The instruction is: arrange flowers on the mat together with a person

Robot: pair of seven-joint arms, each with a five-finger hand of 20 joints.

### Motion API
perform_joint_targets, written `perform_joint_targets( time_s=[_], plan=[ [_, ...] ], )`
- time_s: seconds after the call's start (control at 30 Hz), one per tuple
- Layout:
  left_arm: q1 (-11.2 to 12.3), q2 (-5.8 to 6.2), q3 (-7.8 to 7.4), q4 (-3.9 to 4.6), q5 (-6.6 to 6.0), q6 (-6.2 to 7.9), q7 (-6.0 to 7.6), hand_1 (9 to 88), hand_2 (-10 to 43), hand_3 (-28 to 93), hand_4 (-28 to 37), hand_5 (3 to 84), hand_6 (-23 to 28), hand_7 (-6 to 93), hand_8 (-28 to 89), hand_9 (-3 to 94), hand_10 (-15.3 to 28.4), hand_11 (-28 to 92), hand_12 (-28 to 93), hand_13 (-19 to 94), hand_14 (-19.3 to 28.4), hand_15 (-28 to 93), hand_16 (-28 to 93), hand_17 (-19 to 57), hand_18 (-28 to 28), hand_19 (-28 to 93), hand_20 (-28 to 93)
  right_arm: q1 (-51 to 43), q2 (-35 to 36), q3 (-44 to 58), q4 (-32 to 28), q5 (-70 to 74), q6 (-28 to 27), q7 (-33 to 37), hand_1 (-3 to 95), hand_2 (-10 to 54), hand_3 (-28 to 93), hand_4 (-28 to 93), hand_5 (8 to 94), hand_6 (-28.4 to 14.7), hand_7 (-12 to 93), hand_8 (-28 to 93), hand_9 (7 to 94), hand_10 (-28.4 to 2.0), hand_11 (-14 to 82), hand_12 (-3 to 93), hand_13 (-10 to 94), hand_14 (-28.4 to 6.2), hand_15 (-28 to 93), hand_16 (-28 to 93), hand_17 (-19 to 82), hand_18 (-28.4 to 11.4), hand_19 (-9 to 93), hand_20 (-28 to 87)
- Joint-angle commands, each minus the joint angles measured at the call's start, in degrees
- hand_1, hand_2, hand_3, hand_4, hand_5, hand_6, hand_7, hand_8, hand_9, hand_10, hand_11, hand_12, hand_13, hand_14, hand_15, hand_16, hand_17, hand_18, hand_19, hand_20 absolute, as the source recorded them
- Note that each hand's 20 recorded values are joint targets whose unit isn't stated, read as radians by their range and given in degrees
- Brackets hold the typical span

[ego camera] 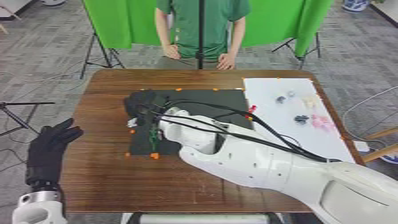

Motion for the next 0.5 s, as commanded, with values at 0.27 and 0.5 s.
perform_joint_targets(
  time_s=[0.27, 0.5],
  plan=[
    [-0.89, -0.71, 0.05, 1.43, 3.46, -4.58, -0.32, 31.9, -9.5, 64, -18.9, 52.6, 9.8, 8.0, -3, 47.2, 22.1, 21, 13, 35, 23.0, 28, -3, 7.6, 11.7, 7, 18, -0.85, -0.29, 0.18, 0.94, -2.67, -3.78, 1.02, 82.3, -9.5, -14, 26, 73.8, 3.8, 26, 0, 86.6, -8.2, 5.7, 32.9, 94, 2.9, 74, 22, 59, -15.8, 93, 43],
    [-0.78, -0.95, -0.88, 1.64, 6.88, -6.34, -0.42, 45.7, -9.5, 45, -5.7, 49.2, 8.6, 9.0, -3, 45.5, 21.3, 20, 14, 35, 21.8, 27, -2, 7.3, 11.3, 6, 18, -1.5, 0.07, 0.57, 1.49, -3.57, -5.03, 0.73, 83.5, -9.5, -22, 32, 72.8, 3.6, 23, -2, 83.4, -8.6, 8.4, 29.0, 94, 2.7, 73, 22, 58, -15.9, 93, 43]
  ],
)
